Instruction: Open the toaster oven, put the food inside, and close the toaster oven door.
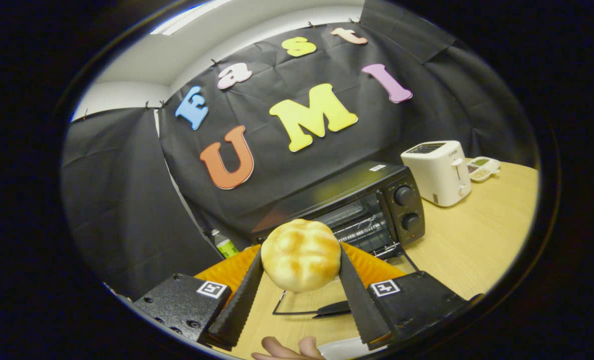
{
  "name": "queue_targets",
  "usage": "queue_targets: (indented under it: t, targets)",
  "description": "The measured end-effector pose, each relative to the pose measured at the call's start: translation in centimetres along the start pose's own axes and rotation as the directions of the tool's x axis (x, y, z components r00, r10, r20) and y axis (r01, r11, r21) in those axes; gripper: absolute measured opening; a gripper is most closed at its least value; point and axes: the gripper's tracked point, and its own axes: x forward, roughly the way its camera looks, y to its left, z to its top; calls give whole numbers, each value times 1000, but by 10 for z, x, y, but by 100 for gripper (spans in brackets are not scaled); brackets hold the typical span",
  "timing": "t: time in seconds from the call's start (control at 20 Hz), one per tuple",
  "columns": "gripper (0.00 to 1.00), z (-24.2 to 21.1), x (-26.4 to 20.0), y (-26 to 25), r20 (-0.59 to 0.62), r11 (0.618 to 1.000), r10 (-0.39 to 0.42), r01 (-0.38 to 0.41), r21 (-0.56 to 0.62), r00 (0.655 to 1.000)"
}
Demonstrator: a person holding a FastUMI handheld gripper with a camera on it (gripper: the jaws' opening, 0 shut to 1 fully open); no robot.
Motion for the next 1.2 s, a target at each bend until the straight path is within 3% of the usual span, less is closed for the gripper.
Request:
queue_targets:
  t: [0.25, 0.5, 0.75, 1.2]
  targets:
    - [89, -23, 50, 2, -96, 993, 78, -68, 100, 992]
    - [89, -39, 88, -18, -184, 992, 42, -19, 126, 982]
    - [90, -22, 129, -48, -161, 987, -25, 50, 155, 987]
    - [93, -22, 174, -80, -172, 970, -67, 105, 219, 983]
